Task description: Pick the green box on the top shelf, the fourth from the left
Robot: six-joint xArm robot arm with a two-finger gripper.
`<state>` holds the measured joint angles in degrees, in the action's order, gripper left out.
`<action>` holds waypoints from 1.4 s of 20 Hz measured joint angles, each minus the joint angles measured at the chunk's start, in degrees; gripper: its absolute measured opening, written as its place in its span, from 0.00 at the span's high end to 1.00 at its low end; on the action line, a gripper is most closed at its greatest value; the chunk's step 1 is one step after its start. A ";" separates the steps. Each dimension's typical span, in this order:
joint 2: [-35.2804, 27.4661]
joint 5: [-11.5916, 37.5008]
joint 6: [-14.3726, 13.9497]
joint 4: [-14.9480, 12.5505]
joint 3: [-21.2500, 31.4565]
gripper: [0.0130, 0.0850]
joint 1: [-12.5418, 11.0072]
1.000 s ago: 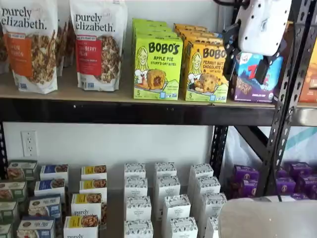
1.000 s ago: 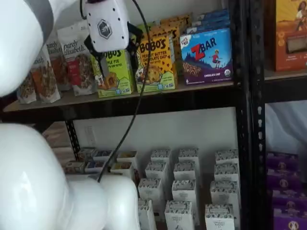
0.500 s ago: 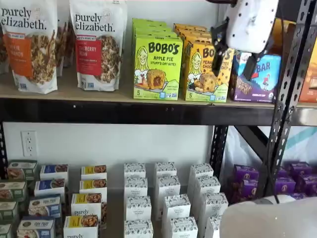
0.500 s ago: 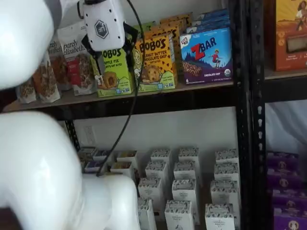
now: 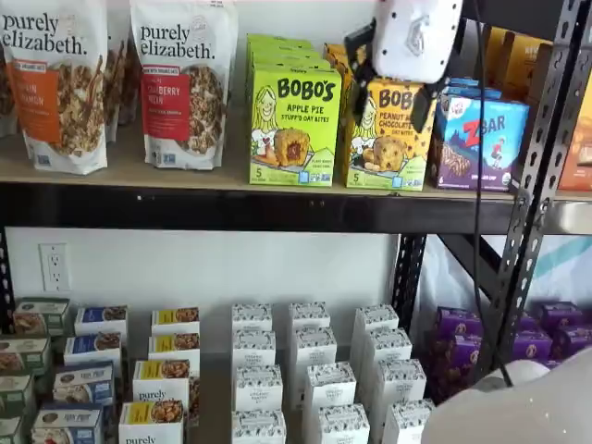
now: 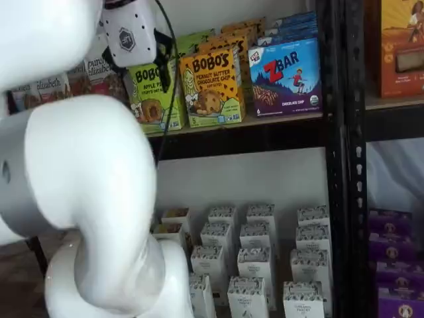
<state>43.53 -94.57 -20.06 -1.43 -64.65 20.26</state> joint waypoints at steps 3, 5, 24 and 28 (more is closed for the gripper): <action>-2.57 2.19 -2.82 -1.13 -1.40 0.00 3.02; -4.20 3.90 -3.97 -1.44 -2.35 0.00 4.18; -16.55 14.88 -3.03 -3.00 -10.06 0.00 3.00; -17.60 15.90 -2.32 -2.85 -10.93 0.00 2.32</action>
<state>25.93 -78.68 -22.39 -4.29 -75.58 22.58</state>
